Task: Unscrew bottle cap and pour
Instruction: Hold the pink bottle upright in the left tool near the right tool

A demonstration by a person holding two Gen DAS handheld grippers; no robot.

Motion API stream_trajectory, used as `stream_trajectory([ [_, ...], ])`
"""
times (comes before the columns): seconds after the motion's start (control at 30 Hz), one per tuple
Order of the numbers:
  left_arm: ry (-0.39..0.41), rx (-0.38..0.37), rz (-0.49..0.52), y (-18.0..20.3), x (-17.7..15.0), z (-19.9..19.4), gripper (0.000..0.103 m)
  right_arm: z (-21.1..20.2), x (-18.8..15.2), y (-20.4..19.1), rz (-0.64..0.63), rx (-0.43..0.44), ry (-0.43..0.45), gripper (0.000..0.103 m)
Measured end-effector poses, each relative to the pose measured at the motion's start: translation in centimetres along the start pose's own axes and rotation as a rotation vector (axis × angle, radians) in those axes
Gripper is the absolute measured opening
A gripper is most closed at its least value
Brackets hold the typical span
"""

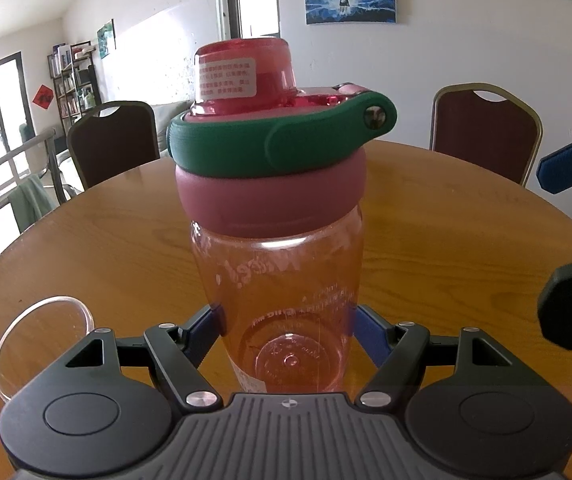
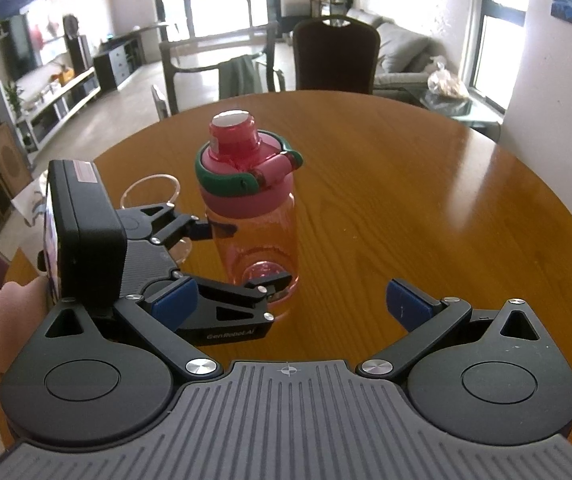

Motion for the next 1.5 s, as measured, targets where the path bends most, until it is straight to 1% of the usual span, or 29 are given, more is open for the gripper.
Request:
stream_trajectory([
  [0.4,0.001,0.006,0.001,0.0,0.1,-0.1,0.073,0.1,0.4,-0.2,-0.003,-0.002,0.003,0.103],
  [0.43,0.002,0.009,0.003,0.0,-0.1,0.0,0.073,0.1,0.4,-0.2,-0.004,-0.002,0.003,0.103],
  [0.47,0.003,0.011,0.006,0.1,-0.2,0.0,0.078,0.1,0.4,-0.2,-0.005,-0.002,0.003,0.103],
  [0.53,0.013,0.010,0.013,0.2,-0.1,-0.1,0.082,0.0,0.4,0.0,-0.006,-0.001,0.002,0.103],
  [0.63,0.035,0.018,0.018,0.4,0.3,-0.3,0.086,0.0,0.3,0.0,-0.006,-0.002,-0.001,0.103],
  [1.07,0.089,0.033,-0.005,0.1,1.5,-0.4,0.086,-0.2,0.8,0.3,0.001,-0.011,0.007,0.103],
  [1.23,0.099,0.033,0.007,0.0,1.9,-0.3,0.085,-0.3,0.9,0.5,0.005,-0.015,0.011,0.103],
  [1.33,0.099,0.026,0.009,0.1,1.9,-0.2,0.077,-0.3,0.9,0.5,0.005,-0.017,0.014,0.103],
  [1.43,0.097,0.027,0.013,0.1,1.8,-0.1,0.073,-0.3,1.0,0.5,0.007,-0.017,0.016,0.103],
  [1.5,0.100,0.026,0.010,0.1,1.7,-0.2,0.073,-0.4,1.0,0.5,0.005,-0.017,0.016,0.103],
])
Point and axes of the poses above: each gripper's, at about its wrist camera, not at the fingertips, and z roughly the way its jaws point, y to its right, x to its top, the point moved 4 cm from there along z, roughly the way its jaws point, and after that the axes turned 13 degrees about -x, right-handed, at the moved point
